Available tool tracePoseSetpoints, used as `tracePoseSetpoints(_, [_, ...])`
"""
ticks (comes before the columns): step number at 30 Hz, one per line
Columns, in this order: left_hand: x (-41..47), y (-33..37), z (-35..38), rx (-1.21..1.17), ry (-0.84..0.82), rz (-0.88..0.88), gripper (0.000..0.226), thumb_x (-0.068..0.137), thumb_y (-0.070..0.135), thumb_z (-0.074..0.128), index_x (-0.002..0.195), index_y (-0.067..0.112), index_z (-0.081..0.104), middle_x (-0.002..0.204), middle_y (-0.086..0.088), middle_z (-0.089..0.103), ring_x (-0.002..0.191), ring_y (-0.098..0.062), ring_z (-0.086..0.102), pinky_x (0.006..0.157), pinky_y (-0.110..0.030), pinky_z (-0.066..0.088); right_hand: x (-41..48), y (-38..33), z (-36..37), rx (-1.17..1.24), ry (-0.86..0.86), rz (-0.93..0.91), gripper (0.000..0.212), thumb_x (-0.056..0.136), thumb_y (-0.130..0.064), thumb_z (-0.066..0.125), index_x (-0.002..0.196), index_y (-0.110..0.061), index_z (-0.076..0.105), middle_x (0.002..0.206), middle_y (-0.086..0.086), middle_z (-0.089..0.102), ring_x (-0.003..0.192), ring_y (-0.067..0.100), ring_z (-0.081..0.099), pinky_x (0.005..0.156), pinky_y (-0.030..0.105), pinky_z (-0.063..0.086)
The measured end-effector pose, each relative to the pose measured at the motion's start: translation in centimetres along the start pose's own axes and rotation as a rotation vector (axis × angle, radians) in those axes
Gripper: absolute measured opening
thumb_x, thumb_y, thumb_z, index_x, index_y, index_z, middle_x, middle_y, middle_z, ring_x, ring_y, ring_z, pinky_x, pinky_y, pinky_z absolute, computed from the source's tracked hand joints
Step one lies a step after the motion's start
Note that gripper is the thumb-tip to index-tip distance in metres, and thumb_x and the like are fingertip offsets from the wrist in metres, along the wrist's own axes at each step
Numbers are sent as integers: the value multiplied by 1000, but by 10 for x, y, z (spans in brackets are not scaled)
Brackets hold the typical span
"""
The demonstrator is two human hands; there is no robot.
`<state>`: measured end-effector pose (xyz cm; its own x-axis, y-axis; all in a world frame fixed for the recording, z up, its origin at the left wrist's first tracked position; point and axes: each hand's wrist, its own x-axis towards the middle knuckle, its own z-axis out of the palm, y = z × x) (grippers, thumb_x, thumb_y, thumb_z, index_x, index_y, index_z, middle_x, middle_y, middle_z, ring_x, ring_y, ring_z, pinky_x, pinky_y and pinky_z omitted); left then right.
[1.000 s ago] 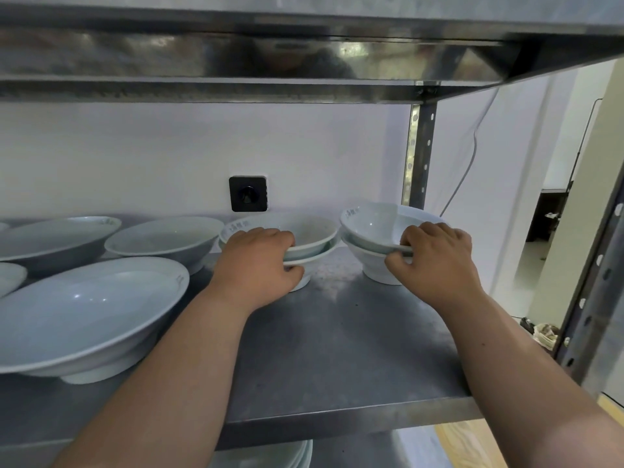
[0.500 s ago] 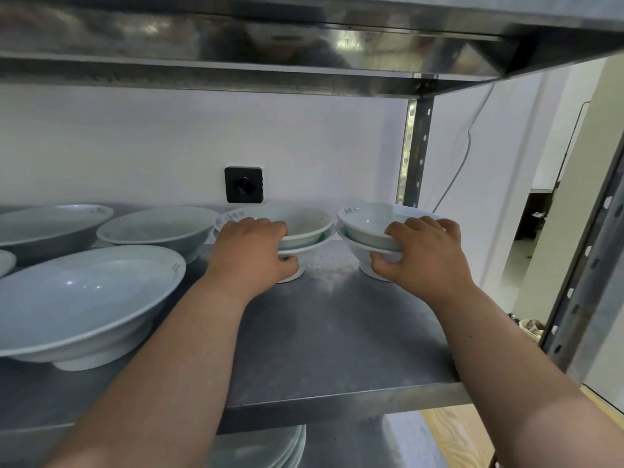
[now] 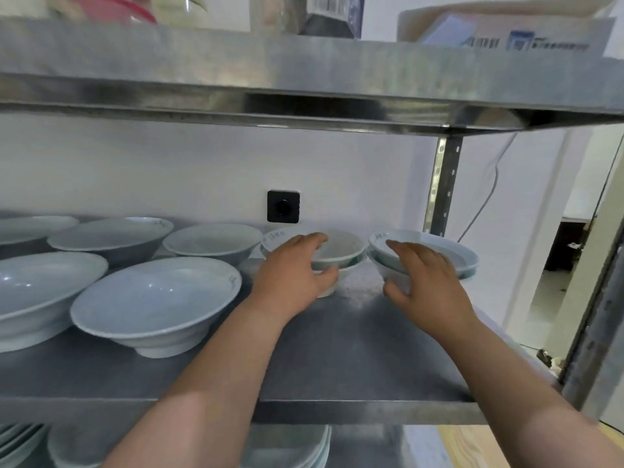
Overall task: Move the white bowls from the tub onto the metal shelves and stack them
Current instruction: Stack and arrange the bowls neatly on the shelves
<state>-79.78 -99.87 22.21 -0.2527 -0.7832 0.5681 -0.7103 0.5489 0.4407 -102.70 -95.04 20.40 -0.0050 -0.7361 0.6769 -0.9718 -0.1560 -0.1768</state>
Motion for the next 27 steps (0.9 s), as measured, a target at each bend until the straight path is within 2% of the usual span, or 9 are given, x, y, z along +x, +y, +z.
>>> tracePoseSetpoints(5, [-43, 4, -70, -380, 130, 12, 39, 87, 33, 63, 126, 38, 57, 117, 22, 63, 109, 6, 56, 95, -21, 46, -8, -89, 0, 408, -21, -94, 49, 84, -39, 56, 133, -34, 53, 133, -15, 55, 123, 2, 48, 101, 17, 35])
tracePoseSetpoints(10, [-74, -44, -146, -618, 233, -114, 31, 79, 32, 62, 110, 32, 66, 104, 11, 71, 100, -4, 65, 94, -29, 51, -14, -192, 7, 670, -94, -126, 43, 86, -35, 59, 129, -30, 57, 128, -21, 57, 117, -7, 48, 99, 9, 35])
tracePoseSetpoints(14, [-107, -111, -197, -577, 284, -263, 17, 84, 34, 67, 101, 34, 69, 98, 11, 72, 92, -5, 66, 96, -33, 51, -16, -252, 22, 575, -202, -221, 48, 85, -51, 54, 131, -38, 51, 123, -23, 59, 114, -5, 50, 98, 24, 44])
tracePoseSetpoints(16, [-125, -143, -218, -463, 278, -269, 20, 78, 43, 63, 97, 38, 67, 95, 11, 72, 91, -4, 65, 91, -31, 50, -19, -276, 27, 520, -355, -228, 53, 84, -62, 52, 133, -44, 45, 122, -25, 58, 111, -6, 50, 95, 25, 45])
tracePoseSetpoints(18, [-142, -172, -237, -190, 196, -266, 27, 82, 48, 61, 106, 36, 64, 100, 15, 68, 97, -3, 62, 90, -28, 47, -22, -296, 33, 347, -462, -291, 58, 83, -70, 50, 134, -45, 44, 125, -26, 55, 112, -5, 51, 95, 25, 45])
tracePoseSetpoints(22, [-157, -215, -263, 494, -211, -362, 49, 86, 64, 51, 126, 35, 54, 124, 13, 59, 112, -15, 56, 94, -31, 45, -24, -321, 45, -67, -454, -386, 36, 96, -48, 47, 130, -37, 49, 129, -10, 58, 114, 16, 55, 92, 35, 47])
tracePoseSetpoints(24, [-153, -226, -264, 716, -361, -303, 28, 92, 50, 49, 110, 29, 53, 121, 5, 61, 103, -21, 58, 86, -33, 47, -25, -326, 46, -144, -467, -350, 24, 99, -41, 44, 118, -32, 53, 118, -4, 63, 105, 22, 58, 85, 38, 50])
tracePoseSetpoints(26, [-149, -231, -262, 782, -379, -228, 2, 95, 27, 47, 95, 25, 47, 113, 1, 63, 95, -23, 58, 74, -31, 46, -27, -329, 45, -176, -475, -309, 15, 99, -36, 44, 110, -30, 53, 111, -3, 64, 99, 24, 59, 77, 36, 50])
tracePoseSetpoints(27, [-149, -234, -261, 770, -365, -208, 4, 95, 21, 47, 95, 25, 47, 111, 3, 63, 96, -23, 59, 72, -29, 45, -28, -331, 44, -197, -481, -291, 12, 99, -33, 44, 108, -30, 52, 111, -4, 63, 99, 23, 59, 73, 34, 49])
